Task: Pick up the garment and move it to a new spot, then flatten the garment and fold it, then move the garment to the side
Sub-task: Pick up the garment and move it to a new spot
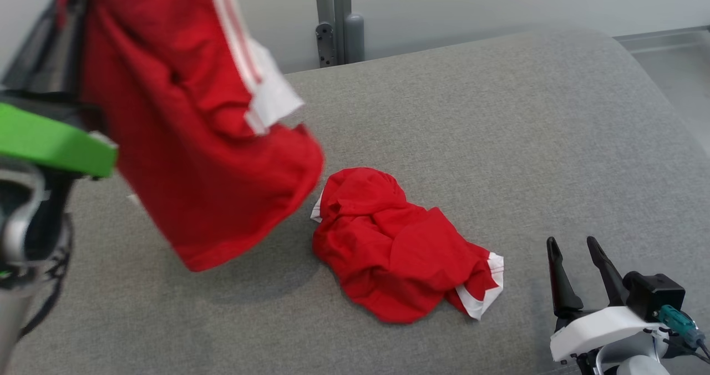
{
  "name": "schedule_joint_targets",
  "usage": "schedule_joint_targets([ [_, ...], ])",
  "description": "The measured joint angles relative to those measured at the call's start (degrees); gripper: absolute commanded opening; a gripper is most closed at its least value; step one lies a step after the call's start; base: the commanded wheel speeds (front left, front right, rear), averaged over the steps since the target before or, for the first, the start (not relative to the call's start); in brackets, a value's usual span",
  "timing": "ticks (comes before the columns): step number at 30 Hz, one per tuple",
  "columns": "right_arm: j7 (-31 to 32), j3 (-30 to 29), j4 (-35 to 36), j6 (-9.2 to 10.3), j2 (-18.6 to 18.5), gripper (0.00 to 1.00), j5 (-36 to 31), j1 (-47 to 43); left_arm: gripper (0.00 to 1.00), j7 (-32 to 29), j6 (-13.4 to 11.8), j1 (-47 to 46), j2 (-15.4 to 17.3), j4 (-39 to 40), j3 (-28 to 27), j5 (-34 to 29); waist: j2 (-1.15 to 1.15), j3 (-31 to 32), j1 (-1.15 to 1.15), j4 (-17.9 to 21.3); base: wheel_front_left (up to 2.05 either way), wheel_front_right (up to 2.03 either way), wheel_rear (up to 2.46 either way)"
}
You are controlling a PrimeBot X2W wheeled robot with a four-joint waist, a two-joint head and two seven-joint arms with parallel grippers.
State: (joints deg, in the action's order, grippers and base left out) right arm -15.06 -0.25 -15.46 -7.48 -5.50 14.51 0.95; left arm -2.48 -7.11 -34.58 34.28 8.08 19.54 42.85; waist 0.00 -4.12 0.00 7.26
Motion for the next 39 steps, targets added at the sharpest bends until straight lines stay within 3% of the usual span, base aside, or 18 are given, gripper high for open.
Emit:
schedule_joint_targets([
  [6,0.0,-0.5,0.1,-0.01,0.1,1.00,0.0,-0.4,0.00,-0.2,-1.5,9.3,10.9,-0.2,-12.4,4.8,0.00,-0.2,0.00,-2.7,0.00,0.00,0.00],
  [9,0.0,-0.4,0.1,-0.01,0.1,1.00,0.0,-0.4,0.00,1.5,-1.0,12.3,13.2,-3.5,-16.8,6.6,0.00,-0.6,0.00,-4.1,0.00,0.00,0.00],
  [12,0.0,-0.5,0.1,0.00,0.1,1.00,-0.1,0.2,0.00,4.1,0.5,13.9,13.0,-8.4,-19.1,8.2,0.00,-1.3,0.00,-5.4,0.00,0.00,0.00],
  [15,0.0,0.2,0.0,-0.01,0.1,1.00,-0.1,1.1,0.00,6.9,3.4,14.3,10.7,-14.2,-19.2,10.5,0.00,-2.3,0.00,-6.6,0.00,0.00,0.00],
  [22,0.0,1.8,-0.6,-0.01,-0.3,1.00,-0.1,4.0,0.00,15.1,9.1,10.7,4.3,-31.8,-16.6,9.3,0.00,-5.2,0.00,-8.2,0.00,0.00,0.00],
  [30,0.0,2.3,-0.9,0.00,-1.7,1.00,-0.4,4.9,0.00,16.0,11.1,9.6,-3.9,-51.8,-13.8,10.2,0.00,-7.7,0.00,-7.4,0.00,0.00,0.00],
  [31,0.0,2.2,-0.8,-0.01,-1.9,1.00,-0.4,4.9,0.04,16.0,11.3,9.6,-4.7,-53.8,-13.8,10.4,0.00,-7.8,0.00,-7.2,0.00,0.00,0.00],
  [32,0.0,2.1,-0.8,-0.01,-2.1,1.00,-0.4,4.9,0.19,16.2,11.3,9.6,-5.3,-55.2,-13.9,10.5,0.00,-7.9,0.00,-7.0,0.00,0.00,0.00],
  [34,0.0,1.8,-0.7,0.00,-2.5,1.00,-0.4,4.9,0.74,16.7,11.7,9.3,-5.7,-58.0,-13.7,10.3,0.00,-8.1,0.00,-6.6,0.00,0.00,0.00],
  [36,0.0,1.6,-0.7,0.00,-2.6,1.00,-0.4,4.9,1.00,16.4,12.2,8.8,-6.5,-60.1,-13.2,10.3,0.00,-7.9,0.00,-6.5,0.00,0.00,0.00],
  [39,0.0,1.6,-0.7,-0.01,-2.7,1.00,-0.5,4.8,1.00,16.0,12.4,8.2,-6.4,-63.0,-12.0,9.5,0.00,-7.0,0.00,-6.5,0.00,0.00,0.00],
])
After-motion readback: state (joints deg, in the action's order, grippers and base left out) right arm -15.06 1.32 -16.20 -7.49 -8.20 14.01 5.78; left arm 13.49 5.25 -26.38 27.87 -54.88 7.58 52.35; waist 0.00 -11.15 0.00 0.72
